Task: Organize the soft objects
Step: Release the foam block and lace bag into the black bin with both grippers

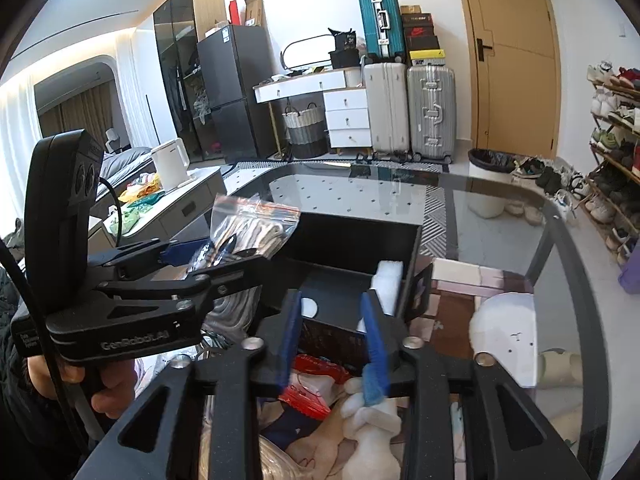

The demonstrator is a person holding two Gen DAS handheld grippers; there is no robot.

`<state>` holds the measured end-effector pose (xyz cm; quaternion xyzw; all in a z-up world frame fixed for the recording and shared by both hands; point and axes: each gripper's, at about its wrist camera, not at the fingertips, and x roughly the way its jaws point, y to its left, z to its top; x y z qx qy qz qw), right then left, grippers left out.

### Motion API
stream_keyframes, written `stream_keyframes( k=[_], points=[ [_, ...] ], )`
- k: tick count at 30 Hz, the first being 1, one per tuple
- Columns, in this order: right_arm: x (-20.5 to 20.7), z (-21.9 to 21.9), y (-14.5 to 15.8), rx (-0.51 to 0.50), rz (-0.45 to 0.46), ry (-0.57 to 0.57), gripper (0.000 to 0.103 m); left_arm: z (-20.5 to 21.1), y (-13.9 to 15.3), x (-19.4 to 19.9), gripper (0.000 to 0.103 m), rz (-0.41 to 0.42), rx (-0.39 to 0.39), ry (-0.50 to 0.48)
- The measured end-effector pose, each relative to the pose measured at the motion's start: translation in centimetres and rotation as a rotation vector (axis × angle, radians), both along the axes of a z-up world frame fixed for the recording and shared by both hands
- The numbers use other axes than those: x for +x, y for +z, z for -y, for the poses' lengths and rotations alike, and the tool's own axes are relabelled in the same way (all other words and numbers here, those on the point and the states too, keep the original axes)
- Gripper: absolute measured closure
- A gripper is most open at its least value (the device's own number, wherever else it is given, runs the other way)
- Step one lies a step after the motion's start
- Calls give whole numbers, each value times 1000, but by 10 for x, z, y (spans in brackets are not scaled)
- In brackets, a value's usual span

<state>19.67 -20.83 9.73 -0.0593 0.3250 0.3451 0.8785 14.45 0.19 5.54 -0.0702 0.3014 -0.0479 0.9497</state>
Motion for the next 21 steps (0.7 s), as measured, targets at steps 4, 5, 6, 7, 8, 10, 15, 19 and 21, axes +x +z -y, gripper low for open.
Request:
stream_keyframes(
  k=[4,5,6,7,8,10,15,19,21],
  points=[
    [-5,12,3,21,12,-34,37,-3,9,-14,0,43,19,11],
    [-6,16,3,30,15,-46,27,-4,11,-16,0,50,22,11],
    [-8,19,4,39,18,-54,21,-5,12,-19,0,55,26,11],
    [-9,23,5,46,20,-62,18,-6,13,-21,0,56,28,15],
    [-10,25,5,49,18,-67,14,-8,14,-24,0,58,30,19],
    [-12,29,5,49,13,-73,8,-12,15,-28,0,56,35,27],
    [-21,36,3,31,22,-79,1,-21,13,-39,0,50,35,44],
    [-27,41,1,22,14,-72,1,-30,9,-51,0,51,25,50],
    [-30,43,-2,14,10,-70,1,-33,4,-59,0,45,42,60]
  ],
)
